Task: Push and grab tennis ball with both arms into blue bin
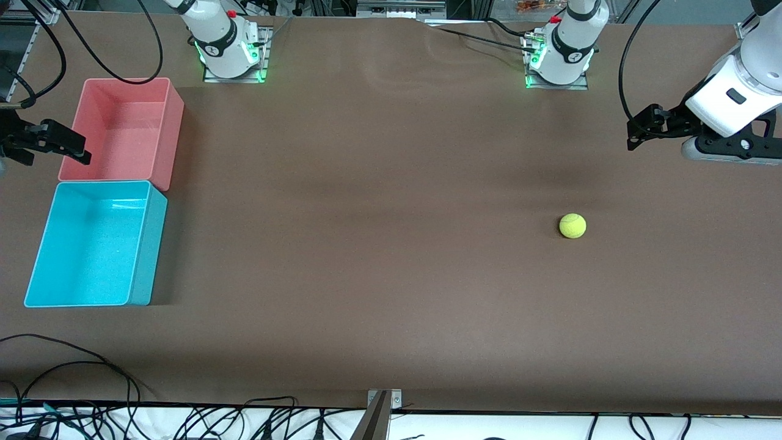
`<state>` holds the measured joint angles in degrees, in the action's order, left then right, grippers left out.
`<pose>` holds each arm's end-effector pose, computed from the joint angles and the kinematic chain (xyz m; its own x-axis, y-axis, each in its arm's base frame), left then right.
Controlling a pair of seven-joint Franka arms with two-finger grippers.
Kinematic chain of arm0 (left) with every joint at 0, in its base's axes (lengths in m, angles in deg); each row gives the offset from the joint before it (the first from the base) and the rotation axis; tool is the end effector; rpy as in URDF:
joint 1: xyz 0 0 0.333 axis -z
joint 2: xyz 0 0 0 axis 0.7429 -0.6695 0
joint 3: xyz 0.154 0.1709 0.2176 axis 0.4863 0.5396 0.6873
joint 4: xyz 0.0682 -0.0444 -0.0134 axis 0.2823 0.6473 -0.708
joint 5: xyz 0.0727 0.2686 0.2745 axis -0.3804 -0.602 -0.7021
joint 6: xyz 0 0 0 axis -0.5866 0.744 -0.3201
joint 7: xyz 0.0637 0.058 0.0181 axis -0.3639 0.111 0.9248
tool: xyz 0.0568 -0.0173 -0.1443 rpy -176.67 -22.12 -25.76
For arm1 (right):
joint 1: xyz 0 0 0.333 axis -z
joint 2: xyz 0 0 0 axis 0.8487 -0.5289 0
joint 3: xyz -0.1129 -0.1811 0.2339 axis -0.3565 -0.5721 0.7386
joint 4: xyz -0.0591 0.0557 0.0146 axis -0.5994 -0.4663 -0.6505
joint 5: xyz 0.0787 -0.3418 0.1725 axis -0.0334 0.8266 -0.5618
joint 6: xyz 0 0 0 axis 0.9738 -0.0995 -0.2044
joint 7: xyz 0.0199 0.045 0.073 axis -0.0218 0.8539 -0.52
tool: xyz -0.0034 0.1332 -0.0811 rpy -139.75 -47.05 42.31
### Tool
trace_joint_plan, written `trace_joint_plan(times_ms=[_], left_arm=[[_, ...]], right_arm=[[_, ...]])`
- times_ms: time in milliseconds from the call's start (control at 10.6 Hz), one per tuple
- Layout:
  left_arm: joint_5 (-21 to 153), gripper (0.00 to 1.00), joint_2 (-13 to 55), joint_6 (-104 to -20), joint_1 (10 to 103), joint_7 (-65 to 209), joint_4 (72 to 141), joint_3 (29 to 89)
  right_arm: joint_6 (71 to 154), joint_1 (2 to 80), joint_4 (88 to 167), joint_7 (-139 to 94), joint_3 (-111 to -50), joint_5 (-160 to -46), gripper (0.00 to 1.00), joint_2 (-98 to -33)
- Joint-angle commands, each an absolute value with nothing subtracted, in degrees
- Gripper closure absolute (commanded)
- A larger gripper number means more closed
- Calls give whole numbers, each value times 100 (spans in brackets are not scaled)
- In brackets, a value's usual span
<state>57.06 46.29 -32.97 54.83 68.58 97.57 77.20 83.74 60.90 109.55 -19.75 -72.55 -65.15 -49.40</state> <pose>0.5431 -0.0638 0.5661 0.9966 -0.0623 -0.0537 -0.0626 -0.9980 -0.0042 0.5842 -0.0100 0.5772 0.9993 0.0334 -0.0188 0.0337 -0.9994 0.0119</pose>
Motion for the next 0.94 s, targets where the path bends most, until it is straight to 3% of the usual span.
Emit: trace_joint_plan(times_ms=[0,846], left_arm=[[5582,0,4641,-3213,5483,6895,9736,7708],[5582,0,4641,-3195,5492,6895,9736,7708]], right_arm=[[8364,6088,10891,-2043,-7243,-6422,0,-4959],[8443,6097,10891,-2035,-7243,-6457,0,-4968]])
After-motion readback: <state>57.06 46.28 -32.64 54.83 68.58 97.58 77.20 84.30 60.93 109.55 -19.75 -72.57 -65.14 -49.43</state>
